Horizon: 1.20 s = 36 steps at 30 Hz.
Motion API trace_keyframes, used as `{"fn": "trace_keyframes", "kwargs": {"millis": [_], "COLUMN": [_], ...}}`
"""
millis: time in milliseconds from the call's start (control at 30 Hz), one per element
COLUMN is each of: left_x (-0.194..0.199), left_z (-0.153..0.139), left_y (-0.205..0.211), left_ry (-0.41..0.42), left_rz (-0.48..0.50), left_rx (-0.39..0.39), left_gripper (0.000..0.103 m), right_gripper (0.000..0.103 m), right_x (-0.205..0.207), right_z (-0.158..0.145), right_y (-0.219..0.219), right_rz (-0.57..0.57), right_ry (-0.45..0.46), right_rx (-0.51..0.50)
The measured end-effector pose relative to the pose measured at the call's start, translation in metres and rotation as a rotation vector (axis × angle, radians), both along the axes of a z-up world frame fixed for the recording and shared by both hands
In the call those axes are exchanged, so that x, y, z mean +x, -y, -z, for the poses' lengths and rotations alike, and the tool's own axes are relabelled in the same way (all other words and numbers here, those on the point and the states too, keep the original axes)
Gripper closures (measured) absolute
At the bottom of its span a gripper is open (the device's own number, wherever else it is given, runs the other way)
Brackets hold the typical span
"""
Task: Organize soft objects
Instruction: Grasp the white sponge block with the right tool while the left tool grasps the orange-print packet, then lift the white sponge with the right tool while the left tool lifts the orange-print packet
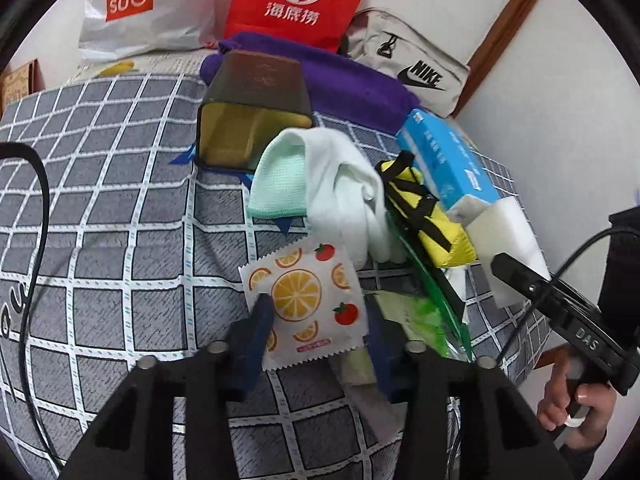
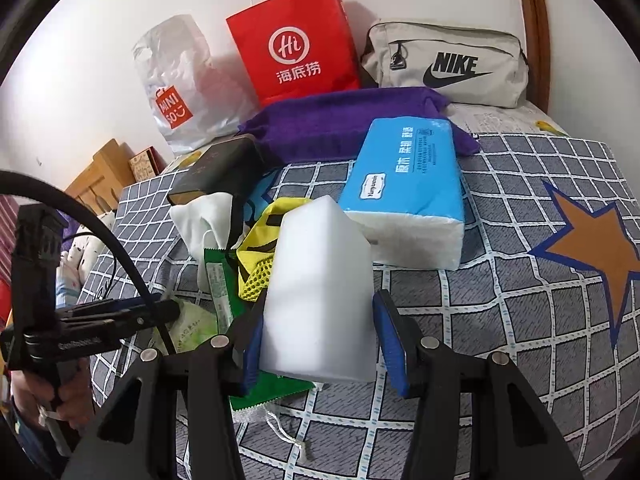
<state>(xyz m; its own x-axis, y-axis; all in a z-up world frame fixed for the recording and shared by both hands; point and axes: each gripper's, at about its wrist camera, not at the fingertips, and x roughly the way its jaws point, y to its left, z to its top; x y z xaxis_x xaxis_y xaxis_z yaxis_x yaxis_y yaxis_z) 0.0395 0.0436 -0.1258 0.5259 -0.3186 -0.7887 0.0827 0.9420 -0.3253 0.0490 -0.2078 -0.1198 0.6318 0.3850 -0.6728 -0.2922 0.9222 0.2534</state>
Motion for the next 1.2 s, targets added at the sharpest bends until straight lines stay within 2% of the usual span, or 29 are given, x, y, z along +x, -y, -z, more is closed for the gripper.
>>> {"fn": "trace_keyframes", "kwargs": {"millis": [333, 367, 400, 433, 567, 600, 800, 967, 1100, 1200], "left_x": [0.001, 0.002, 0.007, 0.008, 0.012, 0.013, 0.026, 0.036, 0.035, 0.034], "left_z": [-0.004, -0.004, -0.002, -0.001, 0.000, 0.000, 0.005, 0.008, 0.003, 0.003], "left_y": [-0.008, -0.009, -0.008, -0.007, -0.008, -0.009, -0.007, -0.006, 0.005, 0.010], "left_ry": [0.014, 0.006, -0.009, -0.019, -0.025, -0.026, -0.041, -0.053, -0.059, -0.059], "left_rz": [-0.016, -0.020, -0.022, -0.026, -0.039, -0.039, -0.066, -0.071, -0.016, -0.027], "left_rx": [0.022, 0.027, 0.032, 0.037, 0.010, 0.008, 0.022, -0.018, -0.057, -0.003], "left_gripper": [0.067, 0.065, 0.057, 0.054, 0.052, 0.048, 0.040, 0.039, 0.039, 0.038], "right_gripper": [0.053, 0.053, 0.053, 0.053, 0.053, 0.053, 0.053, 0.053, 0.053, 0.053], "right_x": [0.000, 0.000, 0.001, 0.002, 0.002, 0.003, 0.005, 0.008, 0.010, 0.013], "right_z": [0.003, 0.003, 0.004, 0.005, 0.008, 0.008, 0.010, 0.013, 0.017, 0.021], "right_y": [-0.003, -0.003, -0.003, -0.003, -0.005, -0.006, -0.006, -0.008, -0.009, -0.009], "right_rz": [-0.013, -0.011, -0.011, -0.010, -0.017, -0.017, -0.019, -0.024, -0.027, -0.028], "right_ry": [-0.020, -0.022, -0.026, -0.030, -0.041, -0.045, -0.058, -0.076, -0.091, -0.107], "right_rx": [-0.008, -0.008, -0.005, -0.002, -0.011, -0.014, -0.007, -0.006, -0.005, 0.001]}}
